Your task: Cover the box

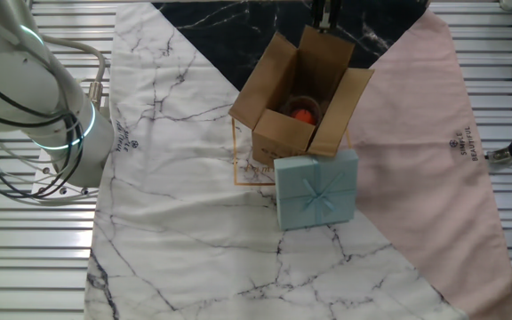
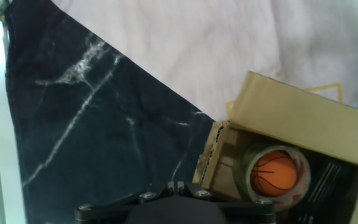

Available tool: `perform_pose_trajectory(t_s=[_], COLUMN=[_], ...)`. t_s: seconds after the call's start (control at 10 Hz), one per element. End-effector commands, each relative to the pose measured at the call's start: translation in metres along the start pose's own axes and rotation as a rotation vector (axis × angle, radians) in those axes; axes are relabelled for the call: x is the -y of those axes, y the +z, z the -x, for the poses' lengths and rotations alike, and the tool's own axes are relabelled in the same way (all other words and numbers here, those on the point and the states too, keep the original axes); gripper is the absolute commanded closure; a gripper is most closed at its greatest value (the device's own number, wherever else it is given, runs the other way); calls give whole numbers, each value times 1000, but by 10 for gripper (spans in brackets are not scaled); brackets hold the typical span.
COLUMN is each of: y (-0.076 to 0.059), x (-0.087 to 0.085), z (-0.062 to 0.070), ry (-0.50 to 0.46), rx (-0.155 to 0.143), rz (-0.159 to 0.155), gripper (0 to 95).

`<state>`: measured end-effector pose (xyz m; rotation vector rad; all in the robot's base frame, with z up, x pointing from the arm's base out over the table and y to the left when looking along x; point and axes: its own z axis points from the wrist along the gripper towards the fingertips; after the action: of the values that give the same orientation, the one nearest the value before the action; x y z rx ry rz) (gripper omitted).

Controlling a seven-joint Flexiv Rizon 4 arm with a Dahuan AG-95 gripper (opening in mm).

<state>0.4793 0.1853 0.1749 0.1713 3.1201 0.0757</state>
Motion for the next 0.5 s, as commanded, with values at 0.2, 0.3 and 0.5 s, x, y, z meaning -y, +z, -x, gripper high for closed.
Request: perform_pose_trajectory(t_s=[0.2, 0.3, 0.5], y=[-2, -2, -1], x=[6, 10, 19], z=[-4, -6, -9], ry=[-11, -16, -27], rx=[0, 0, 3], rz=[0, 4, 7], gripper=[950, 950, 950])
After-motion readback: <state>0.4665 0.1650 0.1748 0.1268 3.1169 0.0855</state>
